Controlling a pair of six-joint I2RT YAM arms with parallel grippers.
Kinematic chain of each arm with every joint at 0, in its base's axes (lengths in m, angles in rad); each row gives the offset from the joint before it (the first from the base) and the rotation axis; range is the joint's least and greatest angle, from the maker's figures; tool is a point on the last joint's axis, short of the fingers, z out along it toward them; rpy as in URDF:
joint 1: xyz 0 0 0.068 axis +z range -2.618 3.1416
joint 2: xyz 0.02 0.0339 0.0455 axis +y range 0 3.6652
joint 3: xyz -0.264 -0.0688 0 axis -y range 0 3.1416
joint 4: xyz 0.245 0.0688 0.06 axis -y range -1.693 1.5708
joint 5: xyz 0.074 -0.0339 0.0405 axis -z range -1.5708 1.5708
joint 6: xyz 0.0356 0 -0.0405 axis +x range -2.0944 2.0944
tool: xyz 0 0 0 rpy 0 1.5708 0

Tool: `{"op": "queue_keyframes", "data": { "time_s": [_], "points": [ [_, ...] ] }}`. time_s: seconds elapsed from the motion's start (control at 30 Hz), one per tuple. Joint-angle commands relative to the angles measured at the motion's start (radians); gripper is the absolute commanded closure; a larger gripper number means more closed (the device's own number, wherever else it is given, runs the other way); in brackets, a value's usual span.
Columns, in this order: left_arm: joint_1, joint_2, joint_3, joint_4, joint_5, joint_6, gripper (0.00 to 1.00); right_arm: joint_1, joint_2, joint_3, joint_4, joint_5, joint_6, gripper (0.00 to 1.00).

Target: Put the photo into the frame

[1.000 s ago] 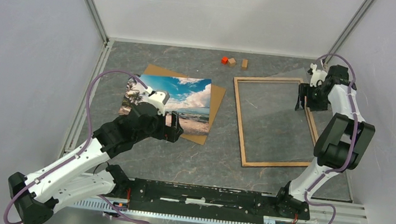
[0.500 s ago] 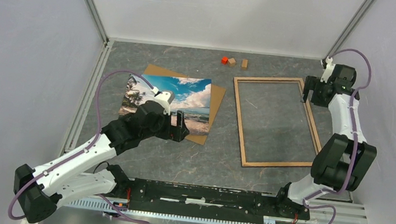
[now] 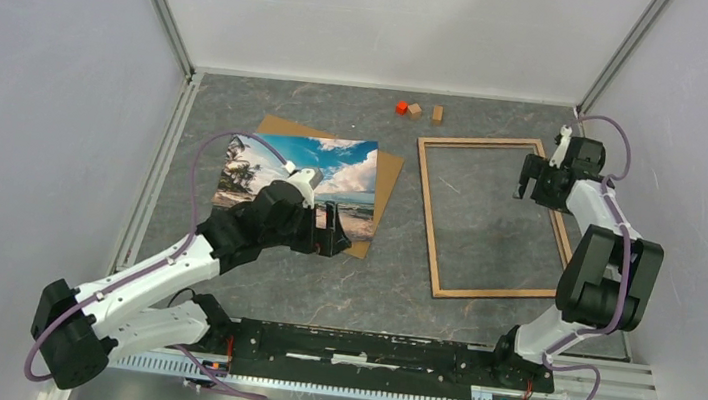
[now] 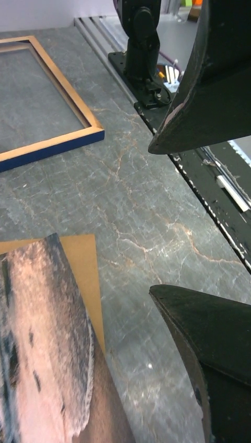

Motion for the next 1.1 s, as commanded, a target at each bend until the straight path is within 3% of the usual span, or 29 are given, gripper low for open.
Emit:
{"op": "queue_keyframes", "data": {
  "time_s": [0.0,0.13,0.3,0.43,0.7,0.87,1.07],
  "points": [
    [-0.006,0.028,-0.047,0.129,0.084,-0.109,0.0,-0.052,0.041,0.006,0.208,-0.03,0.011,0.02],
    [-0.007,0.067,-0.046,0.172,0.104,-0.094,0.0,-0.073,0.161,0.133,0.134,-0.058,0.019,0.02],
    [-0.013,0.22,-0.015,0.293,0.185,-0.11,0.0,-0.114,0.17,0.113,0.205,-0.118,0.047,0.03],
    [-0.016,0.366,0.026,0.383,0.236,-0.146,0.0,-0.151,0.208,0.127,0.231,-0.188,0.083,0.09],
    [-0.026,0.607,0.139,0.508,0.326,-0.222,0.0,-0.169,0.214,0.099,0.245,-0.199,0.086,0.14],
    [-0.026,0.689,0.177,0.551,0.342,-0.28,0.01,-0.169,0.204,0.061,0.269,-0.214,0.09,0.21],
    [-0.027,0.763,0.201,0.601,0.379,-0.353,0.01,-0.169,0.229,0.05,0.271,-0.204,0.096,0.22]
  ]
}}
